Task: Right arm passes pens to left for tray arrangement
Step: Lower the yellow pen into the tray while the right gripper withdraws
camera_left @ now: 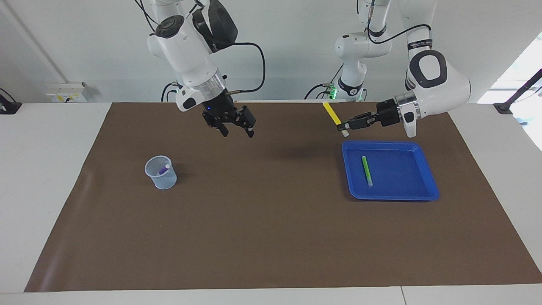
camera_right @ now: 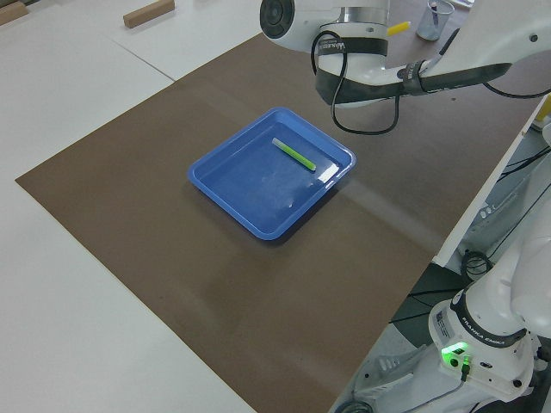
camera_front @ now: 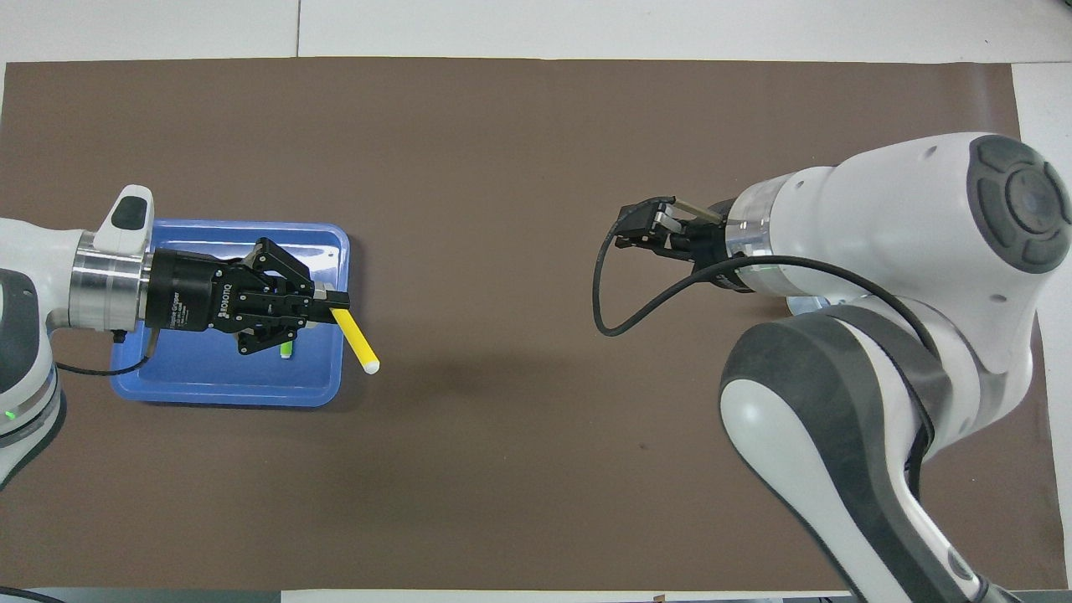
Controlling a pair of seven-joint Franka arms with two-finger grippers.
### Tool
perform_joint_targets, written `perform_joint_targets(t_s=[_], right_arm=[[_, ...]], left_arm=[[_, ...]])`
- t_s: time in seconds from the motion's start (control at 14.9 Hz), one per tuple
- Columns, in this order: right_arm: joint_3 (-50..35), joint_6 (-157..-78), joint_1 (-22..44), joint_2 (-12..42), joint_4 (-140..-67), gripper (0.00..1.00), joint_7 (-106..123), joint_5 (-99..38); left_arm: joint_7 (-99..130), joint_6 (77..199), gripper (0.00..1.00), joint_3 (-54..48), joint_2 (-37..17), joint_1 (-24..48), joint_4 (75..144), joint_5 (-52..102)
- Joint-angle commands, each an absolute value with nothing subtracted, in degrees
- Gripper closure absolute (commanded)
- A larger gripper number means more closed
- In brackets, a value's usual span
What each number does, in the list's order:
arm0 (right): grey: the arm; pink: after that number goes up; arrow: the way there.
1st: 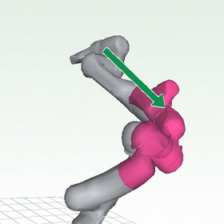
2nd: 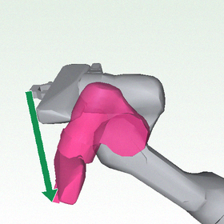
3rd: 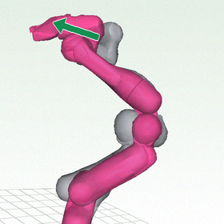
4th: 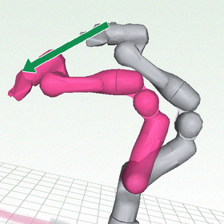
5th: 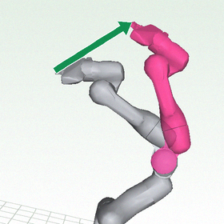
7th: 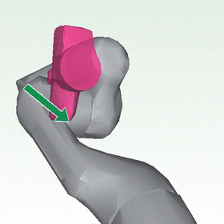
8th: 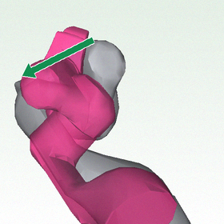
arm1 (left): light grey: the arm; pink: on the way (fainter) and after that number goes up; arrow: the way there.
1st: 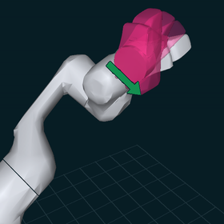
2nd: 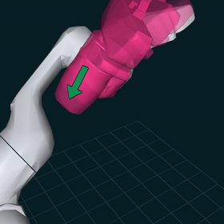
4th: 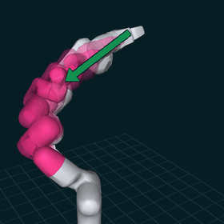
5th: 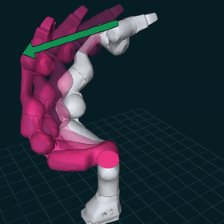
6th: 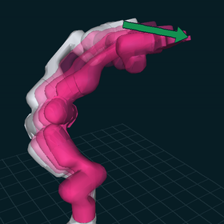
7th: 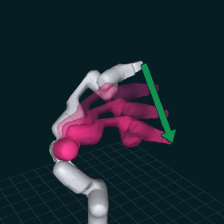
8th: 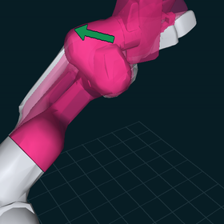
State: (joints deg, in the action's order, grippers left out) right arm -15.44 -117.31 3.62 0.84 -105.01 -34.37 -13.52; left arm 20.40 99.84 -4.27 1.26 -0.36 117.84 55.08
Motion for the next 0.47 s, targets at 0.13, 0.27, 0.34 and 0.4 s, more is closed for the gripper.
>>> perform_joint_targets(t_s=[0.13,0.27,0.34,0.4], right_arm=[[-11.17,-114.26,3.08,-1.14,-107.57,0.0,-24.46,-1.34],[-8.54,-112.68,2.64,-1.67,-108.8,0.0,-17.35,0.87],[-7.39,-112.59,2.46,-1.84,-109.42,0.0,-14.01,1.4],[-6.25,-112.59,2.29,-2.02,-110.21,0.0,-11.1,1.67]], left_arm=[[20.05,96.69,1.0,-4.48,-7.55,2.11,105.22,33.01],[16.37,94.14,1.0,-4.57,-10.1,2.11,101.79,23.51],[13.48,94.04,1.0,-4.48,-10.89,2.02,101.52,19.38],[10.14,94.04,1.0,-4.48,-11.94,1.85,101.34,14.99]])
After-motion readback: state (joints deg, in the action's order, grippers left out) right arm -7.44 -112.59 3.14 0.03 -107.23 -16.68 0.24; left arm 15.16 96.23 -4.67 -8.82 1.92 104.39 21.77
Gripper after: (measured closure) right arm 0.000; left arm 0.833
